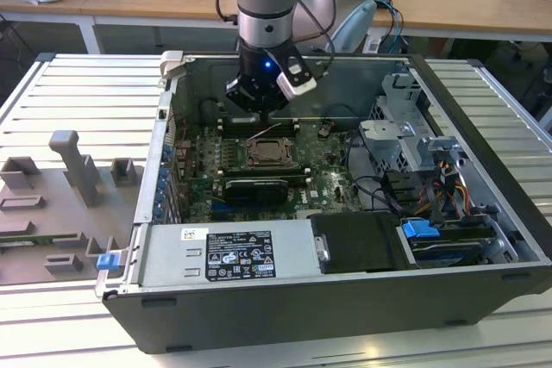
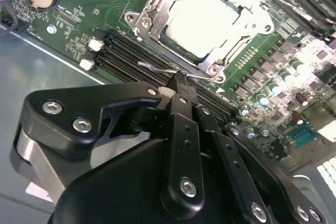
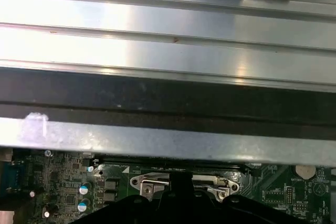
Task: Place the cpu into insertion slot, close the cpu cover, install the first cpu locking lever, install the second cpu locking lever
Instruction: 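Install the first cpu locking lever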
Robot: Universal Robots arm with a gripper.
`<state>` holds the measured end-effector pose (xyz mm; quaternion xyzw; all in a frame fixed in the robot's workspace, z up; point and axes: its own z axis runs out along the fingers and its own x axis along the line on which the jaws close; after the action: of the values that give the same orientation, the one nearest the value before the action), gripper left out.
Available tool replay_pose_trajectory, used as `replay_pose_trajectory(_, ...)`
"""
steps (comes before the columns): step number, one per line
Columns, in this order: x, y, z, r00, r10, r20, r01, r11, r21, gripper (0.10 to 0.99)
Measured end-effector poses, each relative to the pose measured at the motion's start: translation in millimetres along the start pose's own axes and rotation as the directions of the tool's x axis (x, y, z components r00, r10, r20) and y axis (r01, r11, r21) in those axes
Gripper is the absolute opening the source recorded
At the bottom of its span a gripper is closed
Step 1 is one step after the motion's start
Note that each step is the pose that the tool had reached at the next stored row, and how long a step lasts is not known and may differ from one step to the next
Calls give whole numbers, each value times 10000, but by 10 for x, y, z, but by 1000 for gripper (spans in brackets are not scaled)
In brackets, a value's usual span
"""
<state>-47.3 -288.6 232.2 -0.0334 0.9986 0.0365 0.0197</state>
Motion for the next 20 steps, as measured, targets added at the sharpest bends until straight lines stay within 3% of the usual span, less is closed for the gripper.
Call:
replay_pose_trajectory(10,-139,31,92,10000,0,0,0,10000,0,106)
replay_pose_trajectory(20,-206,21,176,10000,0,0,0,10000,1,106)
